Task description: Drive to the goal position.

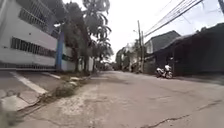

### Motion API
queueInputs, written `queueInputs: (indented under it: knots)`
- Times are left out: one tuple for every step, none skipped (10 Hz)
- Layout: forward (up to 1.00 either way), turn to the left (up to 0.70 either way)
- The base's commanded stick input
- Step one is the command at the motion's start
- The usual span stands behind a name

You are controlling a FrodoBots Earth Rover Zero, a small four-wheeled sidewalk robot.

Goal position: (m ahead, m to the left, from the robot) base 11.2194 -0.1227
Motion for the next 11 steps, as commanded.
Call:
queueInputs:
  knots:
    - [0.85,0.0]
    - [0.85,-0.02]
    - [0.85,-0.26]
    - [0.85,-0.34]
    - [0.85,-0.34]
    - [0.85,0.0]
    - [0.85,0.0]
    - [0.85,0.0]
    - [0.85,0.0]
    - [0.85,0.0]
    - [0.85,-0.33]
